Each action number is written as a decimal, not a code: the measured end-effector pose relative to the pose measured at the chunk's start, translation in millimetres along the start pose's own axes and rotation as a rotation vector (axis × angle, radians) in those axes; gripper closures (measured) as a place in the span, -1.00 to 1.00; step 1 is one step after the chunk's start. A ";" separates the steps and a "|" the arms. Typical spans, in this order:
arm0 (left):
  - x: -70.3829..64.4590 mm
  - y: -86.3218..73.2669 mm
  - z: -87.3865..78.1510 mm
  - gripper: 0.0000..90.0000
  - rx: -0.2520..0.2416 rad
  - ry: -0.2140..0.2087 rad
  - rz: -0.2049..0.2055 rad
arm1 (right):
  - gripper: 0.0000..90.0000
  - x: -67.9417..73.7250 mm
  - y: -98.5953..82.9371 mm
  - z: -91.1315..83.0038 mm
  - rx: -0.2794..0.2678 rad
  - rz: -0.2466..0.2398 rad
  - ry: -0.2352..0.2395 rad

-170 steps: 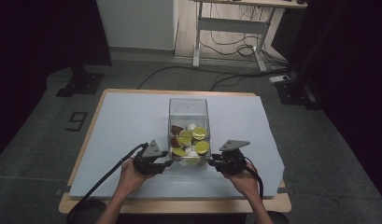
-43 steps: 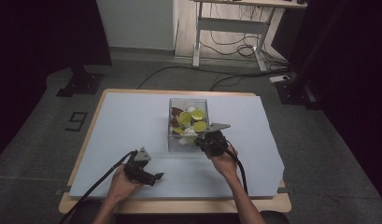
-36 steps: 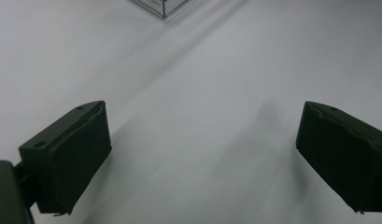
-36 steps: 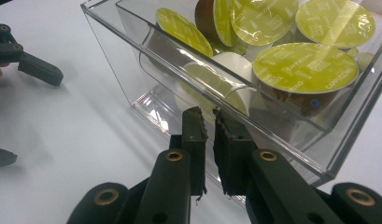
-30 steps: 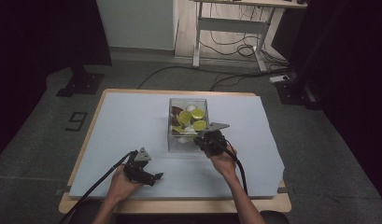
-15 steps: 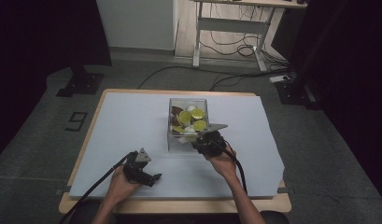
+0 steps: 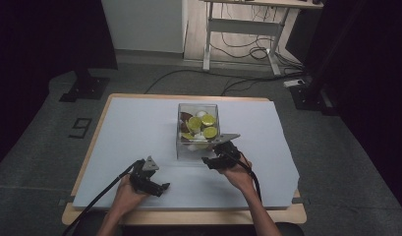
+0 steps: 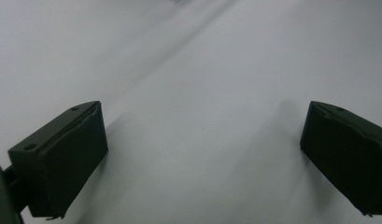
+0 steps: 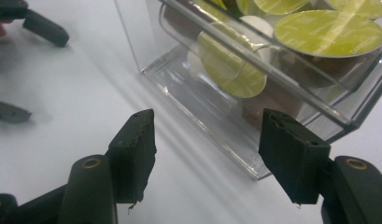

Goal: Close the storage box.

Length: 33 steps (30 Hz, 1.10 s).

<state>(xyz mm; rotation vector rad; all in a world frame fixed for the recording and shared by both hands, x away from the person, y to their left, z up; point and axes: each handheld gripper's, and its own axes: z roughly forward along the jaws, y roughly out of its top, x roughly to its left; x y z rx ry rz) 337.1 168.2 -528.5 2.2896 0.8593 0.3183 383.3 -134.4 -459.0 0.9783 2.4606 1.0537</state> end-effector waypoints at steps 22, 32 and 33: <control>-0.2 -0.1 0.1 -0.99 -0.001 0.002 -0.001 | -0.37 -11.8 -18.9 -26.4 0.009 0.006 -0.041; -0.4 -0.1 0.3 -0.99 -0.003 0.002 -0.004 | -0.53 -19.0 -24.7 -34.0 0.000 0.022 -0.063; -0.4 -0.1 0.3 -0.99 -0.003 0.002 -0.004 | -0.58 -20.2 -25.4 -35.3 -0.004 0.025 -0.069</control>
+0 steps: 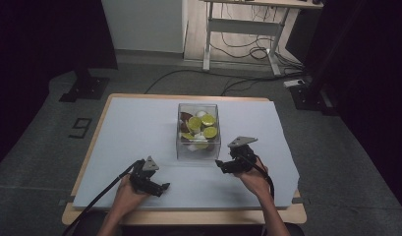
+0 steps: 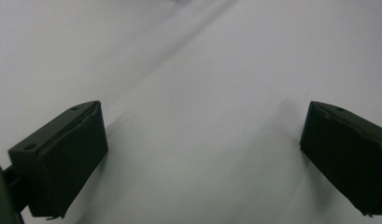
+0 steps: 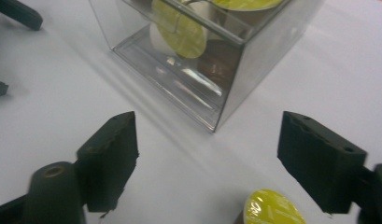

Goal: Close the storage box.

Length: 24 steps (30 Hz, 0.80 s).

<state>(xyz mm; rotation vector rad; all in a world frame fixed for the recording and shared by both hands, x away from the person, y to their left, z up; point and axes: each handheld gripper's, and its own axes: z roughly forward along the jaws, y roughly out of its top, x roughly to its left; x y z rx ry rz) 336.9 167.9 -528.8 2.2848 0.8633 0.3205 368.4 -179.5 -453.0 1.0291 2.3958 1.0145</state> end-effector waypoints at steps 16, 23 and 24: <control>0.1 0.0 -0.1 -0.99 0.002 0.000 0.001 | -1.00 -12.7 -11.1 -8.9 0.001 0.053 -0.086; 0.2 0.0 -0.1 -0.99 0.002 -0.001 0.002 | -1.00 -19.5 -18.6 -14.5 0.003 0.069 -0.098; 0.1 0.0 -0.1 -0.99 0.002 -0.001 0.001 | -1.00 -20.6 -19.5 -15.1 0.004 0.069 -0.102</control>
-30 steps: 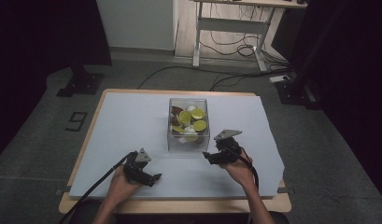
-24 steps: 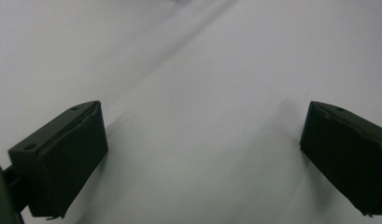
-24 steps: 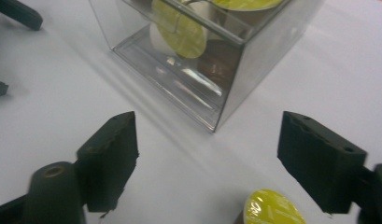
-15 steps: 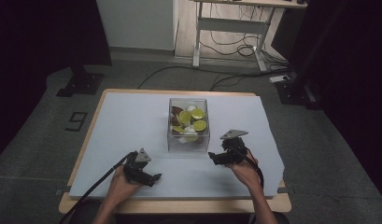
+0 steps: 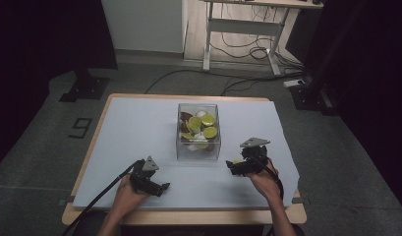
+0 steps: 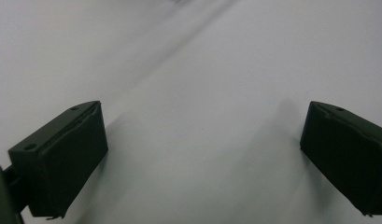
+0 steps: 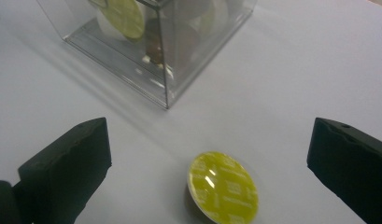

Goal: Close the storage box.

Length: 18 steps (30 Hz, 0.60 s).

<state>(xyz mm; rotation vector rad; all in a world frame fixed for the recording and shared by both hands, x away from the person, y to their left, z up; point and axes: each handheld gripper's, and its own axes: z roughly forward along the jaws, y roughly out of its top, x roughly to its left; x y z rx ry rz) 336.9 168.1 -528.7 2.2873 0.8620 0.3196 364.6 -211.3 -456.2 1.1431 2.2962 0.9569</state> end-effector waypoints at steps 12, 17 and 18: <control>0.1 0.0 -0.1 -0.99 0.001 0.000 0.000 | -0.99 -23.4 -13.1 -10.3 0.006 0.031 -0.043; 0.0 0.0 0.0 -0.99 -0.001 0.001 -0.001 | -0.97 -29.7 -19.9 -15.7 0.005 0.045 -0.054; 0.0 0.0 0.0 -0.99 0.000 0.001 -0.001 | -0.97 -31.2 -21.8 -16.7 0.008 0.046 -0.056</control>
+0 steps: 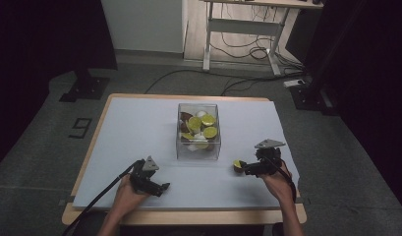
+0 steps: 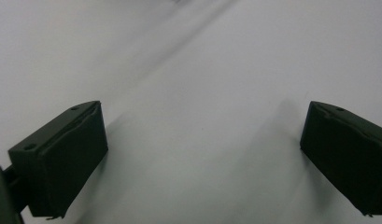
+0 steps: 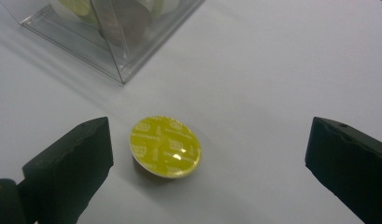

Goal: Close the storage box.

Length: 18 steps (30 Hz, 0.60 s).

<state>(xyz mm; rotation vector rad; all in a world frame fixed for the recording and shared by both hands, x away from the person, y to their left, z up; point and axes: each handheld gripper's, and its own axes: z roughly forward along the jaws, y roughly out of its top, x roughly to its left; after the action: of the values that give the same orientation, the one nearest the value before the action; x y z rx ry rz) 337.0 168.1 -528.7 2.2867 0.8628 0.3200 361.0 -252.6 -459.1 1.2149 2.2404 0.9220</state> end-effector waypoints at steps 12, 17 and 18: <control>-0.1 0.0 0.1 -0.99 -0.001 0.000 -0.001 | -0.96 -12.9 -24.0 -1.1 0.001 0.038 -0.004; 0.0 0.0 0.0 -0.99 0.000 0.000 0.000 | -0.95 -14.8 -33.4 0.2 0.008 0.044 -0.004; -0.1 0.0 0.1 -0.99 -0.001 0.000 0.000 | -0.96 -14.5 -35.1 0.5 0.011 0.045 -0.004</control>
<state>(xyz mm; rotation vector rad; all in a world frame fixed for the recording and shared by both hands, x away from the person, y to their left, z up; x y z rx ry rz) 336.9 168.0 -528.8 2.2860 0.8633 0.3205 349.2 -278.6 -484.0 1.2758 2.2265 0.9244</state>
